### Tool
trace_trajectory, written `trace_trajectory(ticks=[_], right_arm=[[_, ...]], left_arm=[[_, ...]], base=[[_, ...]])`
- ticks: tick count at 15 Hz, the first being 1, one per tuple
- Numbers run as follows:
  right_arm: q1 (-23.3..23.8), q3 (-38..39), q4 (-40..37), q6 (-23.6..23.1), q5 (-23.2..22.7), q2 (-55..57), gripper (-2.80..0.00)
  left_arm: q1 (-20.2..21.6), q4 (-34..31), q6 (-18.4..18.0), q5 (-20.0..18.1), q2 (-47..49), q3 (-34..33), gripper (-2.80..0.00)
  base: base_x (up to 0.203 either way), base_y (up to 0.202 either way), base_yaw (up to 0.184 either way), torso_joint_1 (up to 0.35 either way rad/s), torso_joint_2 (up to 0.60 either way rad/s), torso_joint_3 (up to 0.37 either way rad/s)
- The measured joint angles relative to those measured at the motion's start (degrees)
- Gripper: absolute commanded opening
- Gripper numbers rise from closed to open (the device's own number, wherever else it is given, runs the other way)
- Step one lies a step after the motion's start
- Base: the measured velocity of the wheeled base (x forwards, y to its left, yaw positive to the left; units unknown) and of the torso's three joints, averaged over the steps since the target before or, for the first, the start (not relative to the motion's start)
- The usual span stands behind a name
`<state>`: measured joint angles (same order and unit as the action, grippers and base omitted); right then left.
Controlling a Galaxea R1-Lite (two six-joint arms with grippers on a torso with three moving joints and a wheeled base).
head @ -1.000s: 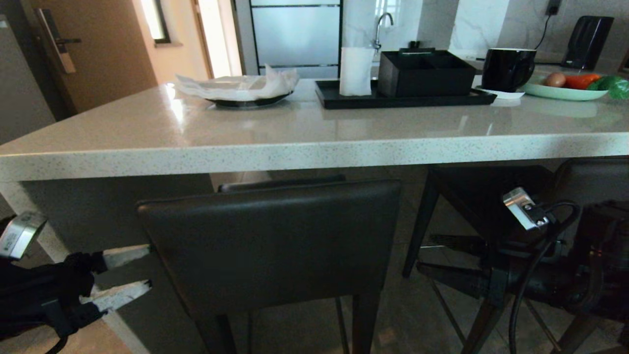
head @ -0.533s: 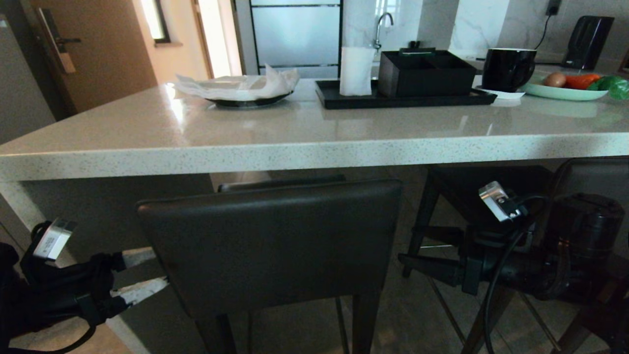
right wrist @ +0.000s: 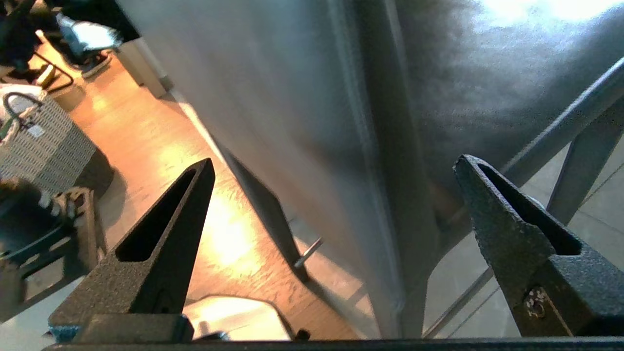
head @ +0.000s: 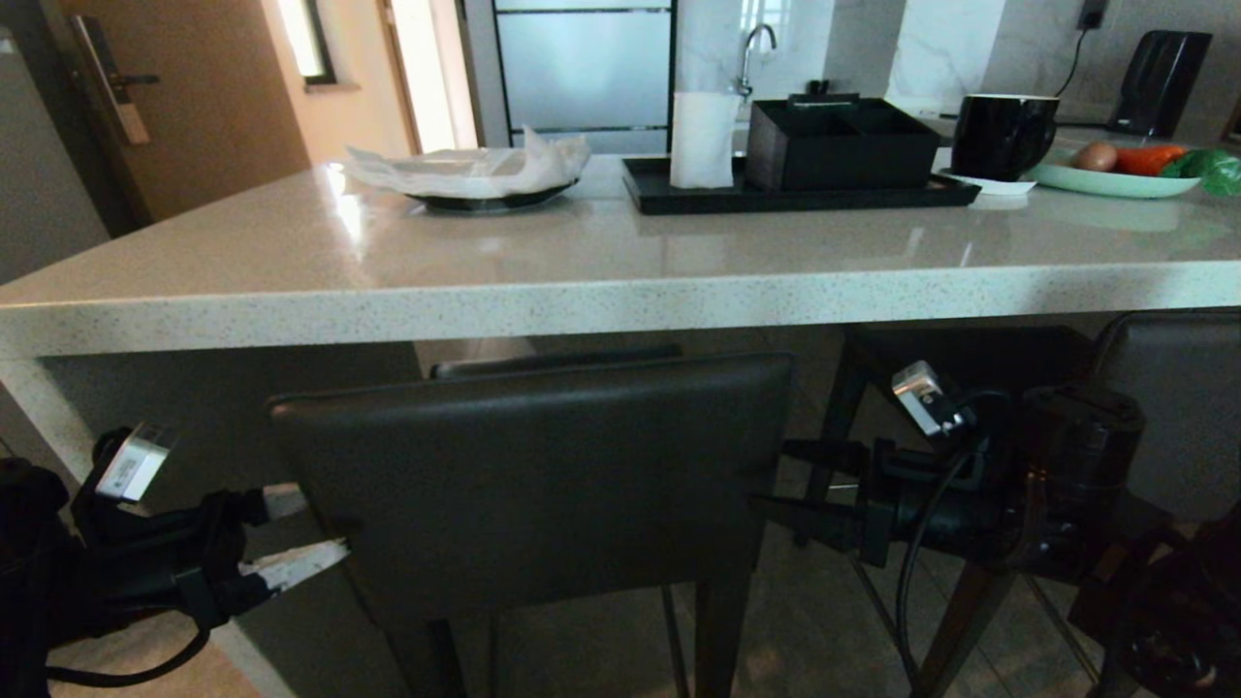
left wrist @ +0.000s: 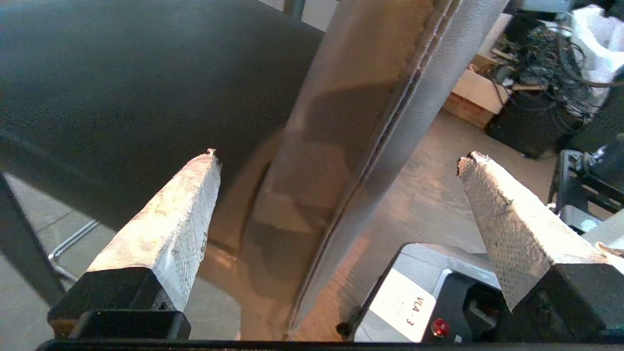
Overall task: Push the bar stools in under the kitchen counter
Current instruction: Pull the gray chair out from under the dining table
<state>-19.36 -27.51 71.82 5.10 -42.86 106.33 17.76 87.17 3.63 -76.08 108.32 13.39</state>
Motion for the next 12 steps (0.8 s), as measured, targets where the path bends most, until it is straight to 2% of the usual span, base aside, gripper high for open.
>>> trace_trajectory(ticks=[3, 10, 12], right_arm=[[-1.68, -1.28, 3.28, 0.16, -0.03, 2.47, 0.00], [-3.54, -1.81, 3.76, 0.17, 0.06, 3.83, 0.00], [-4.08, -1.70, 3.78, 0.20, 0.30, 3.81, 0.00]], left_arm=[[-0.64, 0.00, 0.00, 0.11, 0.29, 0.48, 0.00], [-3.86, -0.02, 0.59, 0.61, -0.29, 0.17, 0.00], [-5.69, -0.02, 0.85, 3.37, -0.77, -0.22, 0.00]], base=[[0.000, 0.000, 0.000, 0.000, 0.00, 0.000], [0.000, 0.000, 0.000, 0.000, 0.00, 0.000], [0.000, 0.000, 0.000, 0.000, 0.00, 0.000]])
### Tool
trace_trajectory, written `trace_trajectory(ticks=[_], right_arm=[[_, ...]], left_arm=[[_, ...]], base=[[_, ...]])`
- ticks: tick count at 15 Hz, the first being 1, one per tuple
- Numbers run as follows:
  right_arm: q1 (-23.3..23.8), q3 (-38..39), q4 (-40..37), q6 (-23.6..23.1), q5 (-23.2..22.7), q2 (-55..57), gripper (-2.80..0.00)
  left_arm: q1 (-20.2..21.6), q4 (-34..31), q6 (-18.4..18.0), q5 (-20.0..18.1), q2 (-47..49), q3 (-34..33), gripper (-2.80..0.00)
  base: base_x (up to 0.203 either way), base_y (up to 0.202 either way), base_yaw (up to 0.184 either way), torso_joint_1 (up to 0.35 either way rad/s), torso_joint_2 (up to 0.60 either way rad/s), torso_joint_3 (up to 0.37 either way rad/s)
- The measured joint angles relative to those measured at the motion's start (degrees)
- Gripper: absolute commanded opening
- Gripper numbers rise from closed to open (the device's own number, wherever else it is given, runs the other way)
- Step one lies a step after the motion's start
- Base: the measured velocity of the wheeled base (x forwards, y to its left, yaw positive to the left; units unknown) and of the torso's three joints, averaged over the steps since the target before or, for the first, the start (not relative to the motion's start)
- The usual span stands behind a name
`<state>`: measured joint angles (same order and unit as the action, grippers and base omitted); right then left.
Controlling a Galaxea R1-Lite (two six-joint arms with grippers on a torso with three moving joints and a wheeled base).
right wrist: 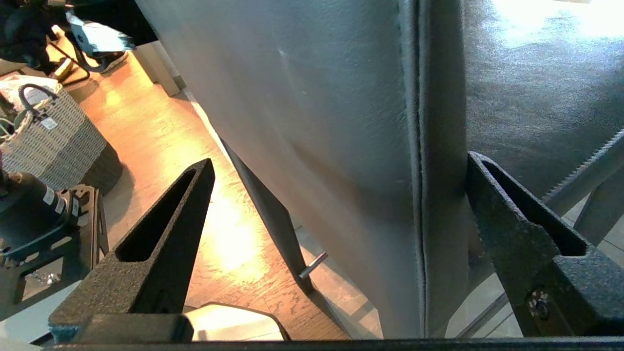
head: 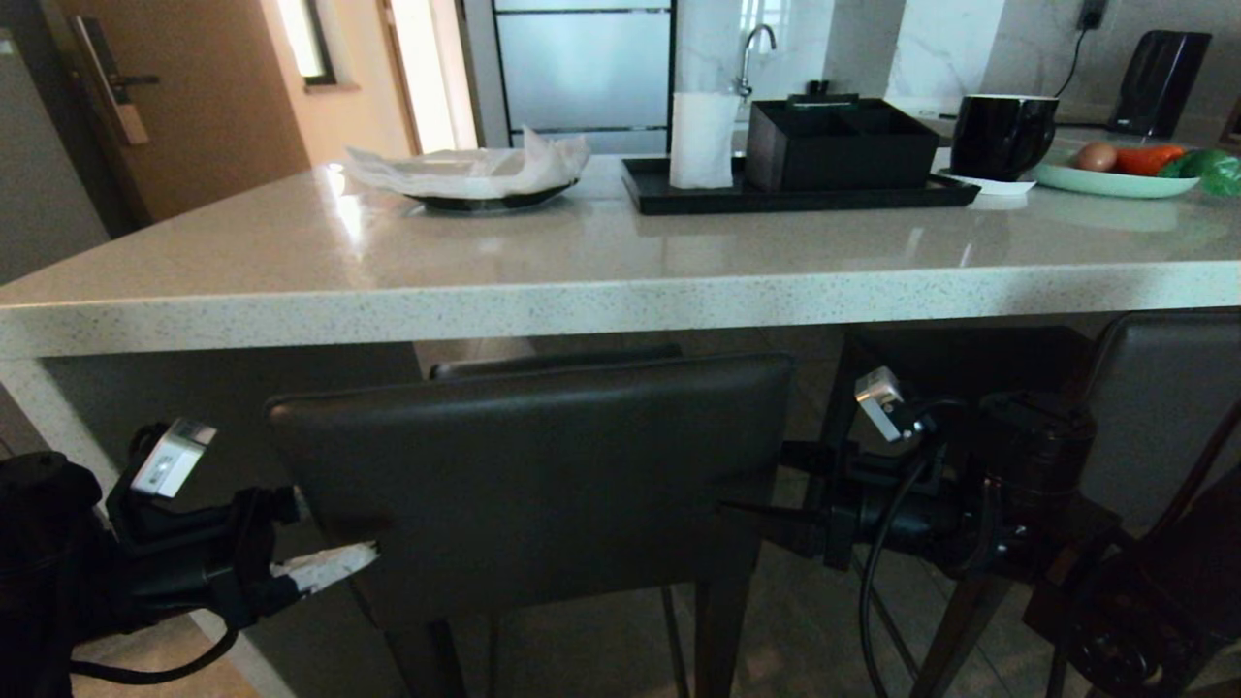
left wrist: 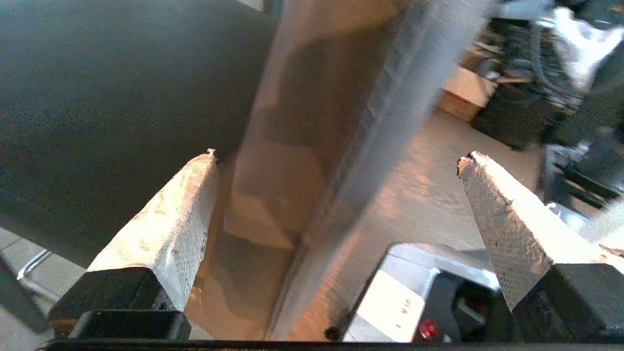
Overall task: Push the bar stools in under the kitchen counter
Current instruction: Pull the gray chair out from under the dining table
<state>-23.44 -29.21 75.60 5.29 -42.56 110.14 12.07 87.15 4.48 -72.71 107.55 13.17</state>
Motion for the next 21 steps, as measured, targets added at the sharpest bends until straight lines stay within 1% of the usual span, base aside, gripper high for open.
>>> trace_trajectory(ticks=[1, 5, 7, 11, 15, 17, 21], right_arm=[[-0.22, 0.02, -0.02, 0.02, 0.09, -0.02, 0.00], [-0.56, -0.87, -0.14, 0.07, 0.00, 0.16, 0.00], [-1.09, -1.58, -0.11, 0.05, -0.01, 0.61, 0.00], [-3.70, -2.46, 0.84, 0.02, 0.09, 1.61, 0.00], [-3.95, -2.51, 1.19, 0.10, 0.06, 1.90, 0.00], [-3.91, -2.57, 1.41, 0.07, 0.33, 1.97, 0.00], [-3.98, -2.60, 1.14, 0.12, 0.16, 2.17, 0.00]], left_arm=[[-0.79, 0.02, 0.06, 0.95, -0.16, -0.07, 0.00], [-2.67, 0.00, 0.41, 1.34, -0.42, 0.02, 0.00], [-2.86, 0.00, 0.47, 1.38, -0.49, -0.07, 0.00], [-2.40, 0.02, 0.73, 1.38, -0.93, -0.71, 0.00], [-3.20, 0.07, 0.78, 1.52, -0.91, -0.93, 0.00], [-3.57, 0.12, 0.82, 1.78, -0.82, -1.01, 0.00], [-3.67, 0.02, 0.97, 1.70, -1.05, -1.49, 0.00]], base=[[0.000, 0.000, 0.000, 0.000, 0.00, 0.000], [0.000, 0.000, 0.000, 0.000, 0.00, 0.000], [0.000, 0.000, 0.000, 0.000, 0.00, 0.000], [0.000, 0.000, 0.000, 0.000, 0.00, 0.000], [0.000, 0.000, 0.000, 0.000, 0.00, 0.000], [-0.110, 0.000, -0.002, 0.006, 0.00, 0.000], [-0.196, 0.000, -0.002, 0.001, 0.00, 0.005]])
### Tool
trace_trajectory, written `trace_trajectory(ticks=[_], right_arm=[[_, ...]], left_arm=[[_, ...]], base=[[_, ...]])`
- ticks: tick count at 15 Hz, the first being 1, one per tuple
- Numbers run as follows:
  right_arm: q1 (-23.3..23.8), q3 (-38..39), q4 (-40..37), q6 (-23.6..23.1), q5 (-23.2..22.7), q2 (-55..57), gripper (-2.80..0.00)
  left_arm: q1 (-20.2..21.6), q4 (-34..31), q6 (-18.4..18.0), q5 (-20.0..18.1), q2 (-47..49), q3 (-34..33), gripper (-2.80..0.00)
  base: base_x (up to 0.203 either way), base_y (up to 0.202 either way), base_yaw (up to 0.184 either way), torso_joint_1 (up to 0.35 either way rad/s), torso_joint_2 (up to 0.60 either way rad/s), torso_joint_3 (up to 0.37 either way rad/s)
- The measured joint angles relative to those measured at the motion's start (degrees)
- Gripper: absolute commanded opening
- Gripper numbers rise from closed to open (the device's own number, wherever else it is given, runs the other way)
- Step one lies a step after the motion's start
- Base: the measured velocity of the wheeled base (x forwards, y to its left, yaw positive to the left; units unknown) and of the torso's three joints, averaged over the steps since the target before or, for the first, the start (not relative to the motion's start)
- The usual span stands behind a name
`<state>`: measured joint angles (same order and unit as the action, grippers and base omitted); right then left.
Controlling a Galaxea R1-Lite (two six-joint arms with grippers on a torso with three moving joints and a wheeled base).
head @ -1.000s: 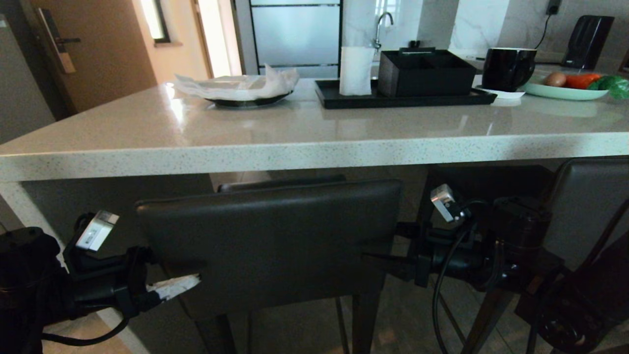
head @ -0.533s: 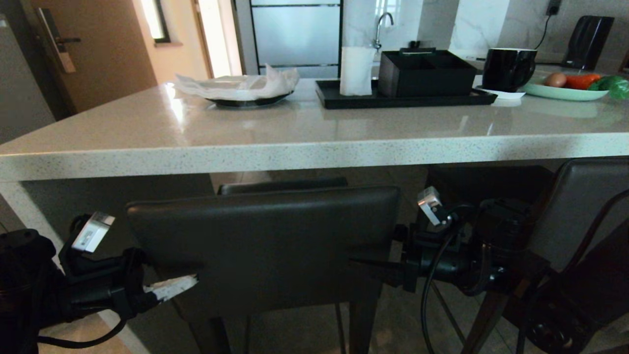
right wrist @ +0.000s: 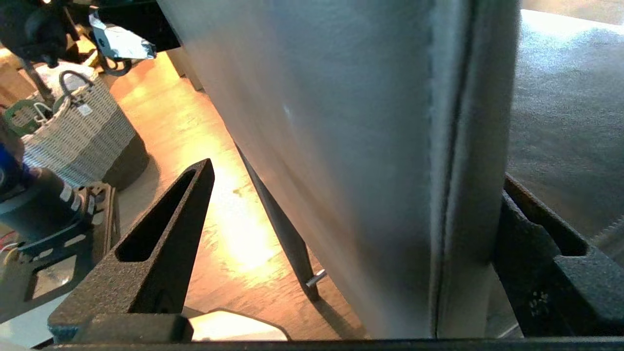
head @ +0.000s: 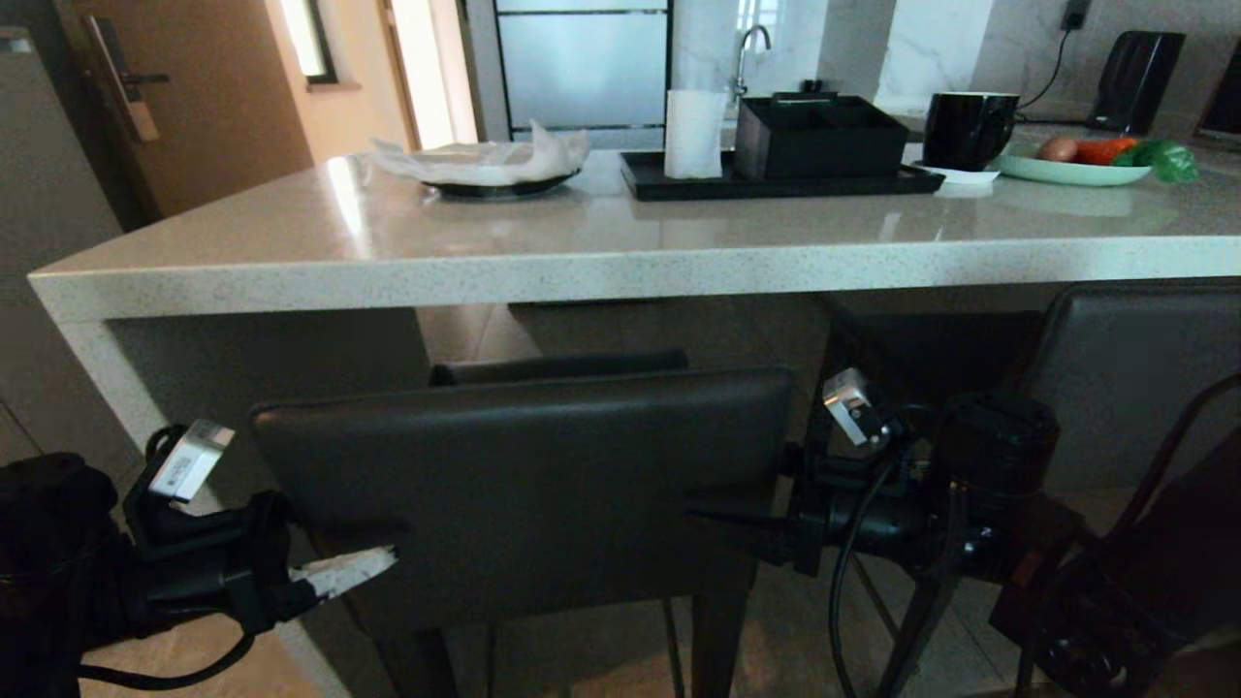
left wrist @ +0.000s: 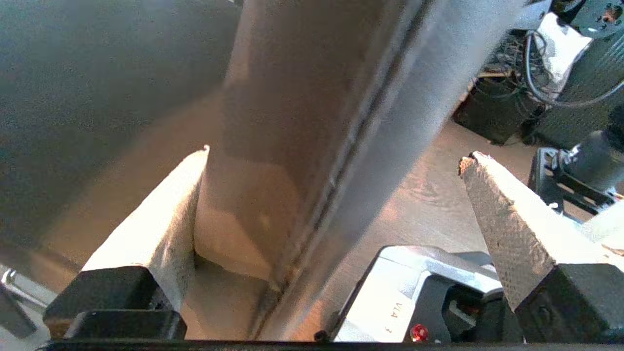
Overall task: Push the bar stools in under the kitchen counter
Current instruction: Pull the gray chair out from under the dining table
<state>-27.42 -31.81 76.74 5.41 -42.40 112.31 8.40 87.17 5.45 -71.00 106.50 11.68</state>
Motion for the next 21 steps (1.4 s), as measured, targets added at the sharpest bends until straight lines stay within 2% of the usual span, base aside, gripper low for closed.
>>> trace_trajectory(ticks=[21], right_arm=[[0.02, 3.56, 0.30, -0.07, 0.10, -1.88, 0.00]], left_arm=[[-0.11, -0.07, -0.02, 0.03, -3.46, -3.91, 0.00]], base=[[-0.194, 0.000, -0.002, 0.001, 0.00, 0.002]])
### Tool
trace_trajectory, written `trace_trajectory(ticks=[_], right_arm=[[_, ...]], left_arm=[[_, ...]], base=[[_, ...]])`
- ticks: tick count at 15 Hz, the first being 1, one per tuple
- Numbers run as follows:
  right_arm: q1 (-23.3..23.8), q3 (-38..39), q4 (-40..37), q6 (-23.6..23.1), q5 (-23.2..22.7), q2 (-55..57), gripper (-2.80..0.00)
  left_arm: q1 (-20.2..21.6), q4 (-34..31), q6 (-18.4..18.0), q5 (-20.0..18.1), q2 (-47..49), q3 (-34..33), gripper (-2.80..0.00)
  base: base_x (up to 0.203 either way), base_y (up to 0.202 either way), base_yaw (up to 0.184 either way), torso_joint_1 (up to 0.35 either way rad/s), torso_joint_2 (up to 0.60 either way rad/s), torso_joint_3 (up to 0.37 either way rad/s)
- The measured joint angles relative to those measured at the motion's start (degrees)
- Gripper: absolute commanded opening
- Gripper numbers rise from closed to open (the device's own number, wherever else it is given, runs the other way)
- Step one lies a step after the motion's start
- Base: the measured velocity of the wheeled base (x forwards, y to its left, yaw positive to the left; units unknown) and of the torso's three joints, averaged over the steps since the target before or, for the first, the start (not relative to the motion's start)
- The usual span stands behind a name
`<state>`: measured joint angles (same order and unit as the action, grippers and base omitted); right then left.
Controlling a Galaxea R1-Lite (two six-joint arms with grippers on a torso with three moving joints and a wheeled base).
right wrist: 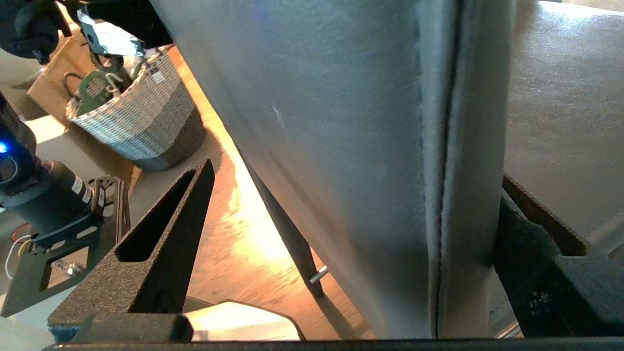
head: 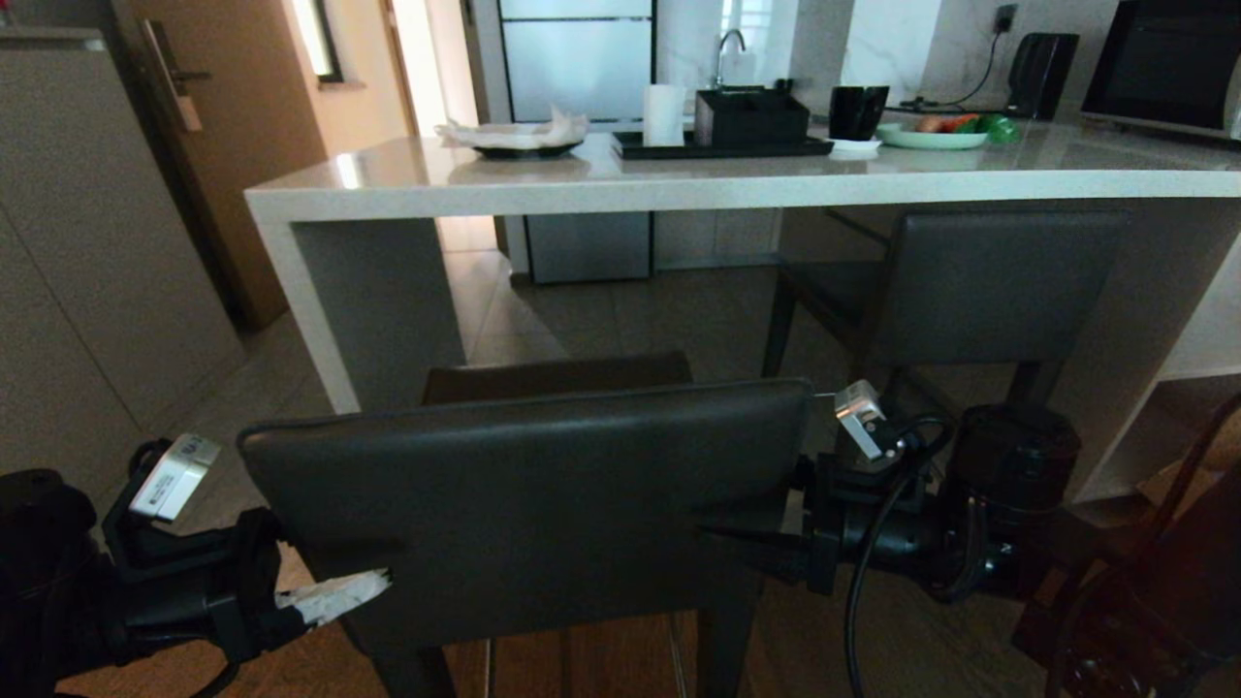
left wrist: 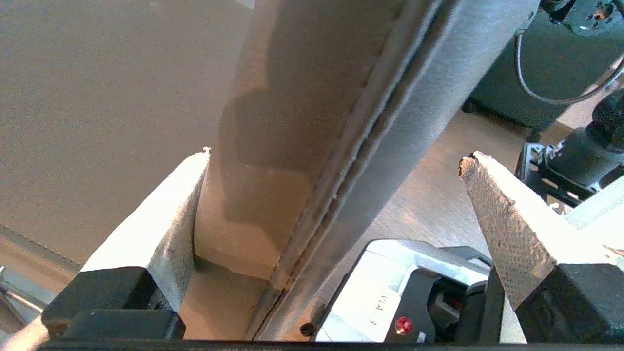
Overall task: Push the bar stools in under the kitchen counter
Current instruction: Pull the gray chair out from under the dining table
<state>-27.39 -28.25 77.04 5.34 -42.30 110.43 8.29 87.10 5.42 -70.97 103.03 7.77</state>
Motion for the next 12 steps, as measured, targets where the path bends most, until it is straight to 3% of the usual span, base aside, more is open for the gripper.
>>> trace_trajectory(ticks=[8, 12], right_arm=[[0.09, 0.66, -0.06, -0.03, -0.02, -0.68, 0.00], [0.58, 0.96, 0.01, -0.16, -0.11, -0.75, 0.00]], left_arm=[[-0.13, 0.05, 0.35, 0.54, -0.15, 0.15, 0.00], [-0.16, 0.09, 0.55, 1.64, -0.12, 0.24, 0.00]], base=[[-0.187, 0.000, -0.003, 0.003, 0.00, 0.003], [-0.018, 0.000, 0.000, -0.001, 0.00, 0.002]])
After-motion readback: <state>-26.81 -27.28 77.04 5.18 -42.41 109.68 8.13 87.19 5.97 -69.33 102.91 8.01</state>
